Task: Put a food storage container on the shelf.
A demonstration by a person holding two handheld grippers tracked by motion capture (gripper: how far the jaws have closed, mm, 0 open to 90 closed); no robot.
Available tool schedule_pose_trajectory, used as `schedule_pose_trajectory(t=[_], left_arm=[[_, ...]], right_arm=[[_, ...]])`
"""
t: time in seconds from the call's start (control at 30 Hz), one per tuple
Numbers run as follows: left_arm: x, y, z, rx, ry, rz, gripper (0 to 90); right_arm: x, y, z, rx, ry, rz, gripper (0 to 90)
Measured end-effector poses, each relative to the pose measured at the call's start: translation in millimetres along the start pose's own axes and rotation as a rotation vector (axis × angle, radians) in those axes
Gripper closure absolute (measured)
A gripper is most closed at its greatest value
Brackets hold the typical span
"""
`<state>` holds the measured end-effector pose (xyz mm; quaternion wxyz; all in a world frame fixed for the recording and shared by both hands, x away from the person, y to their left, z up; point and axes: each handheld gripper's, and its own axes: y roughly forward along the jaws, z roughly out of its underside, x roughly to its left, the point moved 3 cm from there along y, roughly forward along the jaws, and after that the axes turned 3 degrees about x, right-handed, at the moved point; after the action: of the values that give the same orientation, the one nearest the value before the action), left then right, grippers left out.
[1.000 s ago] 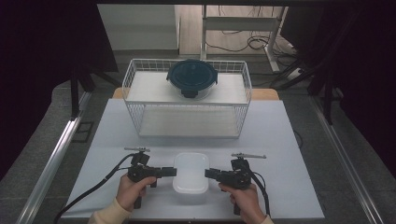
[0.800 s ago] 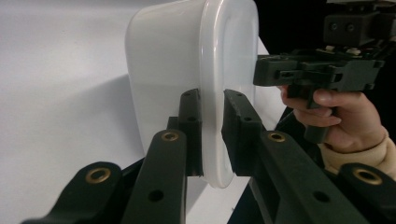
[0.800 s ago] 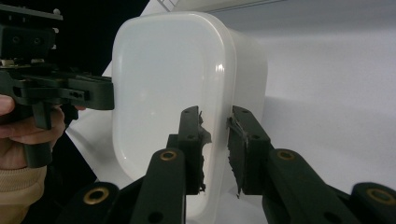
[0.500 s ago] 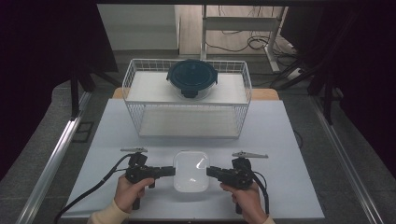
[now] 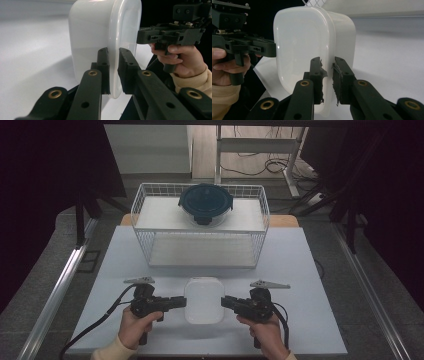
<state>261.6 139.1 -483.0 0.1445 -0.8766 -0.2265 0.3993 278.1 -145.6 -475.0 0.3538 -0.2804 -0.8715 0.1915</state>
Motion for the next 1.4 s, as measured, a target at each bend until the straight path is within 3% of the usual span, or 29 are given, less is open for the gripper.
schedule_pose_trajectory(t=[0.23, 0.63, 0.8, 1.27, 1.4], left_arm=[[-12.7, -10.3, -11.4, -0.032, 0.050, -0.014, 80.9], [-42.0, -40.3, -54.6, -0.098, 0.154, -0.036, 81.0], [-48.1, -49.4, -67.5, -0.115, 0.174, -0.041, 80.9], [-51.7, -61.3, -93.8, -0.142, 0.200, -0.071, 80.1], [-50.0, -62.5, -100.8, -0.146, 0.192, -0.054, 79.9]], right_arm=[[10.0, -9.3, -14.1, -0.028, -0.056, -0.001, 77.9], [37.6, -31.7, -61.1, -0.098, -0.151, -0.014, 77.9], [48.3, -39.0, -77.1, -0.121, -0.182, -0.017, 78.0], [62.3, -45.2, -104.5, -0.147, -0.224, -0.023, 78.3], [64.3, -47.2, -111.1, -0.154, -0.234, -0.019, 78.4]])
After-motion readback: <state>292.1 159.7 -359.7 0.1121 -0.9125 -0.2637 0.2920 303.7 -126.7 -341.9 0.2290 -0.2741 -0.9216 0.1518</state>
